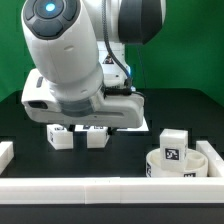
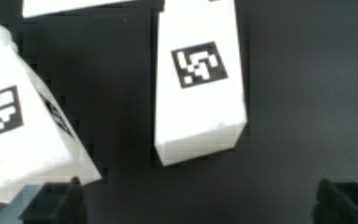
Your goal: Assemble stool
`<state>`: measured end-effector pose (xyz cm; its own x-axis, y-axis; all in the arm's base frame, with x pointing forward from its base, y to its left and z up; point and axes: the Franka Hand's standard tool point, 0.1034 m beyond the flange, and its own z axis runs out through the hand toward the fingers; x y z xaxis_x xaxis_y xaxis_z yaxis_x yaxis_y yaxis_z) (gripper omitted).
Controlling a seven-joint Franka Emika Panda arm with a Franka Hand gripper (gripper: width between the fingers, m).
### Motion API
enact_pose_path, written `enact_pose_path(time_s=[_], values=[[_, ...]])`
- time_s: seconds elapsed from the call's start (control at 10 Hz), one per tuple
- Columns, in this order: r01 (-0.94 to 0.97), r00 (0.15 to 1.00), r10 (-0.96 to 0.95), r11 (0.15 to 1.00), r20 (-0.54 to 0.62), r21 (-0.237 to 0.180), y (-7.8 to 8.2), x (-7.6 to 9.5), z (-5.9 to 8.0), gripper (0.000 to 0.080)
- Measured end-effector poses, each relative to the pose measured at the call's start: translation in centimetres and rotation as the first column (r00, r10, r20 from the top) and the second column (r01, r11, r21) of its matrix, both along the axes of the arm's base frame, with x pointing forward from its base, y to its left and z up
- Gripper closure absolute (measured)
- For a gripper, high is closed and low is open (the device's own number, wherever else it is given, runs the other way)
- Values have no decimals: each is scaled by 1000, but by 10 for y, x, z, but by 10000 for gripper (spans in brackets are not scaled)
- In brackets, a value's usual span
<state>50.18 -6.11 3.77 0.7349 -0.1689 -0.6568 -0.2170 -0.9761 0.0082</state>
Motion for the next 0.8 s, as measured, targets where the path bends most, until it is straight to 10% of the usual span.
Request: enact_pose_path(time_s=[0.8], values=[[-22, 1000, 22, 1000, -7, 5, 15, -16, -10, 151]])
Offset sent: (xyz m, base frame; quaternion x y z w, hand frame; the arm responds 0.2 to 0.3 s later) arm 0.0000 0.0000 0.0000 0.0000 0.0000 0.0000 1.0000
